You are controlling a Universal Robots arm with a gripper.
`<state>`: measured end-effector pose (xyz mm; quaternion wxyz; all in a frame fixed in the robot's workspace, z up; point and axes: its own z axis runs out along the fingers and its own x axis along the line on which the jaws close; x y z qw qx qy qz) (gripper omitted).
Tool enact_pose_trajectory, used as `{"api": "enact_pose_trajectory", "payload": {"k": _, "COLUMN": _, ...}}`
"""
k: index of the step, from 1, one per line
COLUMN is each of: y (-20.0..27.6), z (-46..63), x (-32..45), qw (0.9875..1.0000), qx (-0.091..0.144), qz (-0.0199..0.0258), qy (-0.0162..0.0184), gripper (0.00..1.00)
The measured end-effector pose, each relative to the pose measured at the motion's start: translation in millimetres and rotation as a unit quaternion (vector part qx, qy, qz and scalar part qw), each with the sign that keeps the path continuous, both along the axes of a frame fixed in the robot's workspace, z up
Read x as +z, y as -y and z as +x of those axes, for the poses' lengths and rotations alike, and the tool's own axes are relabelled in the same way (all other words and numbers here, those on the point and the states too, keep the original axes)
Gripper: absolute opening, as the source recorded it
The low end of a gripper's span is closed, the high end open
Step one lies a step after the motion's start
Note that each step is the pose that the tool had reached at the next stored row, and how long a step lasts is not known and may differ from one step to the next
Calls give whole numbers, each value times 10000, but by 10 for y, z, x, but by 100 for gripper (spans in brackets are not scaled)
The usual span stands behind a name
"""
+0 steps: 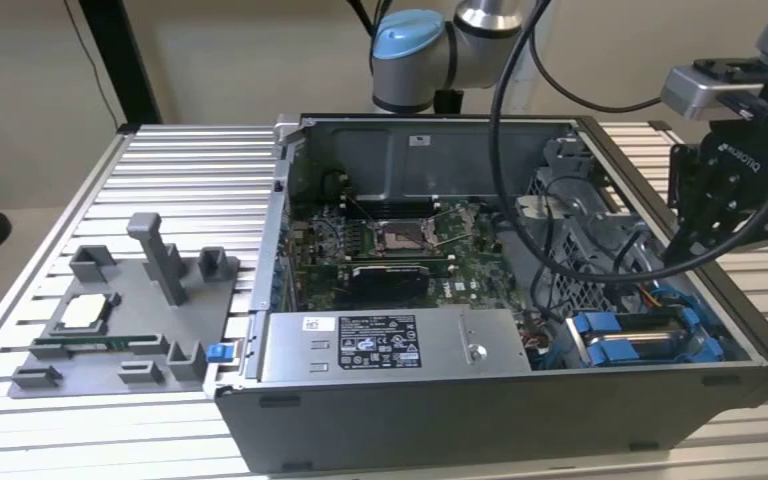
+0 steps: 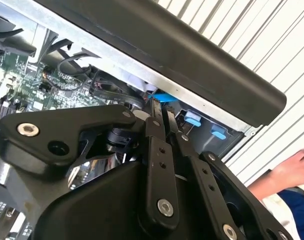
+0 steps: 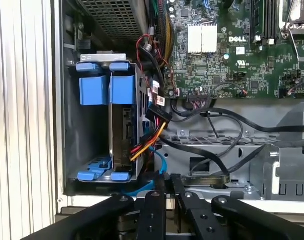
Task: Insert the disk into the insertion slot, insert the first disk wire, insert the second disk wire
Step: 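Insert the second disk wire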
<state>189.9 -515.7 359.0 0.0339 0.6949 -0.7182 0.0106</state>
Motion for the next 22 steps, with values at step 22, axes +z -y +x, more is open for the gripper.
{"api": "enact_pose_trajectory", "payload": {"k": 22, "y": 287, "z": -478, "x": 13, "qw": 9999, "qx": -1, "qz": 36, "qy": 124, "gripper": 0}}
